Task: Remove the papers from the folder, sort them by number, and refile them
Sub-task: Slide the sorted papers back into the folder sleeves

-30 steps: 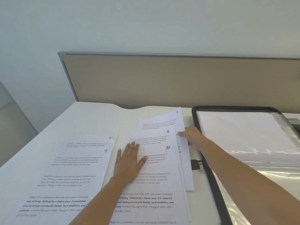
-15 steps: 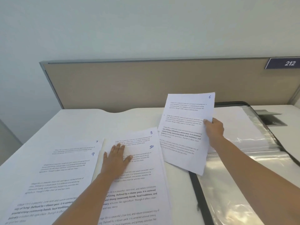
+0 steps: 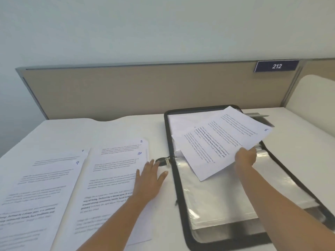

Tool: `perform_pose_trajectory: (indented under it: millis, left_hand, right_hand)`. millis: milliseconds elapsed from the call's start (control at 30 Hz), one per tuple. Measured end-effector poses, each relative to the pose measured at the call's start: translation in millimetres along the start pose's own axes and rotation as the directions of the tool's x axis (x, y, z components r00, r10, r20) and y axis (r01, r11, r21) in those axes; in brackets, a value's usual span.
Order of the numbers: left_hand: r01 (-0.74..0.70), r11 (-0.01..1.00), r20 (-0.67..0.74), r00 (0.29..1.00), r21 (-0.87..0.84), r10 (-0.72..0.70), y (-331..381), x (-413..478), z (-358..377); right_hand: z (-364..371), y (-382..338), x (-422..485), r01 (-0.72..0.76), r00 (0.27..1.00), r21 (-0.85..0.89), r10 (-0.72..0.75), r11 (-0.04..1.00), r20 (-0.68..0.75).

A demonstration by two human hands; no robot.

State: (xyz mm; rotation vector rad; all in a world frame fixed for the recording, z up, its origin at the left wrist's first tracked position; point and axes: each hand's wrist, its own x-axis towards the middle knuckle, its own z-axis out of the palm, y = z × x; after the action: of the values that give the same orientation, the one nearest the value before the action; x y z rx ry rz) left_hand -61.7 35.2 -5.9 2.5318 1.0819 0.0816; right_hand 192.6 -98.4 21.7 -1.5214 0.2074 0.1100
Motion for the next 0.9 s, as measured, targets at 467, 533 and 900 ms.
perform_pose_trajectory:
  millis: [467, 533, 900]
  left_hand:
    - [-0.051, 0.997, 0.087, 0.995, 0.059, 0.046, 145.0, -30.1, 54.0]
    - [0.01, 0.998, 0.086, 0.996, 0.059, -0.015, 162.5, -34.3, 62.2]
    - [0.146, 0.987, 0.032, 0.988, 0.061, -0.149, 238.7, -47.7, 98.1]
  right_hand:
    - [-146.9, -7.4, 44.6, 0.024, 0.954, -0.361, 0.086, 0.932, 0.287]
    - [-161.5, -9.7, 54.3, 0.033, 0.953, -0.39, 0.088, 0.92, 0.289]
    - [-224.8, -20.2, 112.4, 0.09, 0.973, -0.282, -0.023, 0.955, 0.231]
